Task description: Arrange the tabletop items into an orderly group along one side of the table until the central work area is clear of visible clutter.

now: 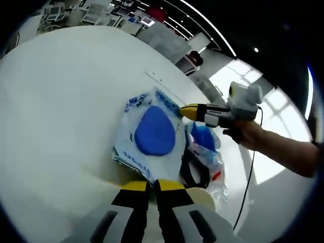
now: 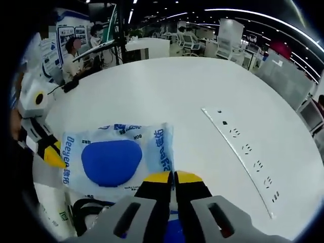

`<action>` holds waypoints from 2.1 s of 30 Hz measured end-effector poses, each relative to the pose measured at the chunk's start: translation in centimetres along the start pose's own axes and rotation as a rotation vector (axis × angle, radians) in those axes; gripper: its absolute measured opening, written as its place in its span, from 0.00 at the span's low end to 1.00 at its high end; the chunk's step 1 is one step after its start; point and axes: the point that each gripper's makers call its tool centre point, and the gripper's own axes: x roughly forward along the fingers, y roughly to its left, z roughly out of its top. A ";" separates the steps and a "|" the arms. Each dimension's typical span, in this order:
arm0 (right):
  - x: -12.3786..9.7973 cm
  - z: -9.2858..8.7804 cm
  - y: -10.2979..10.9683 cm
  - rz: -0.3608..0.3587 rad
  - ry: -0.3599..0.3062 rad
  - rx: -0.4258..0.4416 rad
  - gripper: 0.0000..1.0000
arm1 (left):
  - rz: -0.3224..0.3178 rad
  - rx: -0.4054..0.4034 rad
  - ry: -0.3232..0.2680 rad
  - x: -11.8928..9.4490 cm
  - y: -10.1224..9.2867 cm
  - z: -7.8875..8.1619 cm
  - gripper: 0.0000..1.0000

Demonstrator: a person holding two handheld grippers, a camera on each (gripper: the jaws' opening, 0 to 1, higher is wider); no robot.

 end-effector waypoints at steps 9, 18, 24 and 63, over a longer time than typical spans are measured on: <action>-1.2 0.4 0.2 -0.010 -0.010 -0.011 0.00 | -0.011 0.021 -0.019 -1.1 -0.6 0.7 0.00; -2.8 1.2 1.7 -0.023 -0.020 -0.034 0.00 | -0.034 0.035 -0.034 -3.2 -1.0 0.3 0.00; -3.9 1.3 3.6 -0.032 -0.021 -0.047 0.00 | -0.042 0.055 -0.042 -4.8 -0.9 -0.5 0.00; -2.4 -0.9 11.8 0.007 0.026 -0.081 0.00 | 0.009 0.059 0.007 -9.3 2.7 -6.4 0.00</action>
